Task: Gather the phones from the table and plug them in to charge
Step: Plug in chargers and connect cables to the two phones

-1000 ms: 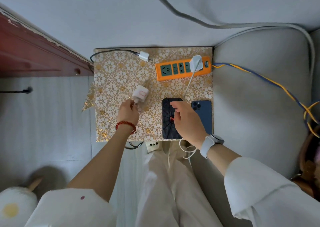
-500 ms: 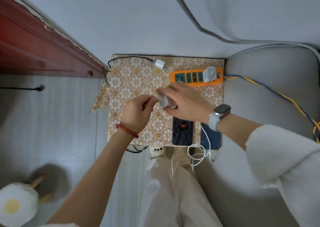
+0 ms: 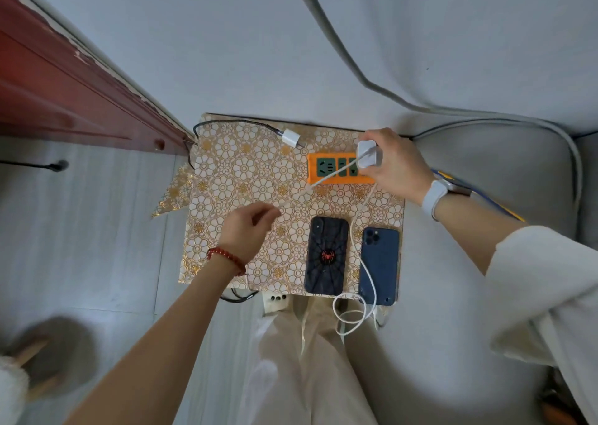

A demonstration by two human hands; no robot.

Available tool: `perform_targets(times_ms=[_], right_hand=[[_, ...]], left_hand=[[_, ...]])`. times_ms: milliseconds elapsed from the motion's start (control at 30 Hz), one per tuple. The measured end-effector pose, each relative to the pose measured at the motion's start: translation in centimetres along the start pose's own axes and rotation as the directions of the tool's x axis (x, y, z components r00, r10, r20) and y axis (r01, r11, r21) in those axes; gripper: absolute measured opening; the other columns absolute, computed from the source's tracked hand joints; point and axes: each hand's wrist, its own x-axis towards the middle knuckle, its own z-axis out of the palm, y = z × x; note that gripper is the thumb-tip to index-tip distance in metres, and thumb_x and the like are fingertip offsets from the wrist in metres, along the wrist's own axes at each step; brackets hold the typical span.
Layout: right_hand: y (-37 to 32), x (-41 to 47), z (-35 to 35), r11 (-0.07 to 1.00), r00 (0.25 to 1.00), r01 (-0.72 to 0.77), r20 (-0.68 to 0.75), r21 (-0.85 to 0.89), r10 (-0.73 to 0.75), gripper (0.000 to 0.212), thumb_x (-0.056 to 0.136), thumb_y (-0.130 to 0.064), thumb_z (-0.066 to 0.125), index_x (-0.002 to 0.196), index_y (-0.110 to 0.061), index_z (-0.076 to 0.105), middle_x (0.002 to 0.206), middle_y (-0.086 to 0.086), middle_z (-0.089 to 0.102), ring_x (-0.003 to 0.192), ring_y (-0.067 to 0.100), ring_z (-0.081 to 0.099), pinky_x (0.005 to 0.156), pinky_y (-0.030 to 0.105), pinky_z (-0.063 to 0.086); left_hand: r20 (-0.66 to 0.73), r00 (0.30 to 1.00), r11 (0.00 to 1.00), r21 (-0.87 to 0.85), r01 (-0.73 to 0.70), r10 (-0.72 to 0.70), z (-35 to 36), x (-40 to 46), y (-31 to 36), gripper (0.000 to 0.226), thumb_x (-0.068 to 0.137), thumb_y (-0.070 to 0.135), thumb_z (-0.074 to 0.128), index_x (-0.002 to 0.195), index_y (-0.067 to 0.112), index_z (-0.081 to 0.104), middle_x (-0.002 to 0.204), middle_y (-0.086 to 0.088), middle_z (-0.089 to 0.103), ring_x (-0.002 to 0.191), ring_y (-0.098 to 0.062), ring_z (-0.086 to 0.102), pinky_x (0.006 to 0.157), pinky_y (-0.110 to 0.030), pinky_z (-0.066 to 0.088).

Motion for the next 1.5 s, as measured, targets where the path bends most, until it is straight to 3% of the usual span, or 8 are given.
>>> perform_targets(times_ms=[100, 300, 433, 567, 733, 1067, 1233, 1500], right_hand=[[0.6, 0.2, 0.5, 0.997, 0.999, -0.045, 0.019, 0.06, 0.044, 0.051, 0.071, -0.012, 0.071, 0.119, -0.014, 0.053, 0.12, 0.012, 0.06, 0.107, 0.03, 0.055, 0.089, 0.033, 0.042], [1.8, 0.4, 1.4, 0.993, 0.994, -0.104, 0.019, 0.054, 0.103, 0.057, 0.067, -0.017, 0.076, 0.119, -0.017, 0.053, 0.12, 0.01, 0.062, 0.107, 0.029, 0.056, 0.087, 0.033, 0.041], [2.3, 0.3, 1.5, 0.99, 0.995, -0.098, 0.01, 0.1, 0.098, 0.055, 0.066, -0.017, 0.076, 0.116, -0.02, 0.054, 0.118, 0.009, 0.063, 0.104, 0.03, 0.056, 0.088, 0.038, 0.04], [2.5, 0.5, 1.5, 0.991, 0.996, -0.093, 0.009, 0.099, 0.092, 0.053, 0.066, -0.02, 0.076, 0.115, -0.021, 0.055, 0.118, 0.007, 0.063, 0.108, 0.029, 0.053, 0.09, 0.039, 0.038], [2.4, 0.7, 1.8, 0.995, 0.997, -0.077, 0.011, -0.055, 0.078, 0.045, 0.067, -0.024, 0.074, 0.108, -0.026, 0.054, 0.115, 0.001, 0.063, 0.113, 0.027, 0.048, 0.089, 0.042, 0.029], [3.3, 1.1, 1.4, 0.99, 0.989, -0.139, 0.043, -0.012, 0.14, 0.042, 0.079, -0.037, 0.062, 0.119, -0.039, 0.053, 0.129, -0.003, 0.057, 0.126, 0.026, 0.035, 0.096, 0.048, 0.03], [2.8, 1.0, 1.5, 0.973, 0.979, -0.156, 0.104, -0.173, 0.176, 0.046, 0.081, -0.043, 0.059, 0.125, -0.042, 0.047, 0.141, 0.0, 0.045, 0.133, 0.029, 0.029, 0.1, 0.051, 0.028], [1.7, 2.6, 1.6, 0.947, 0.963, -0.182, 0.147, -0.265, 0.226, 0.036, 0.08, -0.044, 0.06, 0.116, -0.038, 0.056, 0.132, 0.004, 0.05, 0.126, 0.032, 0.035, 0.096, 0.05, 0.03]], left_hand=[[-0.168, 0.984, 0.998, 0.043, -0.047, 0.054, 0.1, 1.9, 1.0, 0.016, 0.088, 0.02, 0.054, 0.09, 0.011, 0.067, 0.059, 0.007, 0.054, 0.044, -0.007, 0.039, 0.036, -0.007, 0.032], [-0.325, 0.938, 0.992, 0.085, -0.098, 0.121, 0.8, 4.4, 3.3, 0.017, 0.089, 0.023, 0.053, 0.088, 0.014, 0.068, 0.059, 0.017, 0.052, 0.051, -0.002, 0.045, 0.047, -0.016, 0.035], [-0.317, 0.942, 0.994, 0.07, -0.089, 0.107, 1.2, 4.6, 3.1, 0.017, 0.088, 0.023, 0.053, 0.09, 0.015, 0.067, 0.059, 0.016, 0.052, 0.049, -0.002, 0.044, 0.042, -0.007, 0.035], [-0.317, 0.944, 0.995, 0.055, -0.083, 0.096, 1.4, 5.0, 3.4, 0.017, 0.089, 0.024, 0.053, 0.089, 0.016, 0.067, 0.059, 0.014, 0.053, 0.05, -0.004, 0.045, 0.047, -0.018, 0.036], [-0.308, 0.944, 0.991, 0.084, -0.101, 0.122, 1.3, 5.6, 3.9, 0.017, 0.089, 0.023, 0.053, 0.088, 0.015, 0.067, 0.06, 0.015, 0.053, 0.051, -0.002, 0.045, 0.047, -0.014, 0.033], [-0.313, 0.944, 0.993, 0.098, -0.073, 0.1, 1.4, 5.8, 4.0, 0.016, 0.089, 0.024, 0.052, 0.088, 0.017, 0.067, 0.06, 0.015, 0.053, 0.05, -0.002, 0.045, 0.043, -0.009, 0.032], [-0.321, 0.943, 0.996, 0.059, -0.068, 0.083, 1.9, 5.8, 4.1, 0.016, 0.089, 0.023, 0.052, 0.088, 0.015, 0.067, 0.06, 0.013, 0.053, 0.052, -0.005, 0.045, 0.048, -0.019, 0.035], [-0.324, 0.944, 0.998, 0.023, -0.061, 0.066, 2.1, 6.1, 4.1, 0.017, 0.09, 0.023, 0.05, 0.089, 0.017, 0.066, 0.06, 0.013, 0.053, 0.052, -0.004, 0.046, 0.046, -0.011, 0.037]])
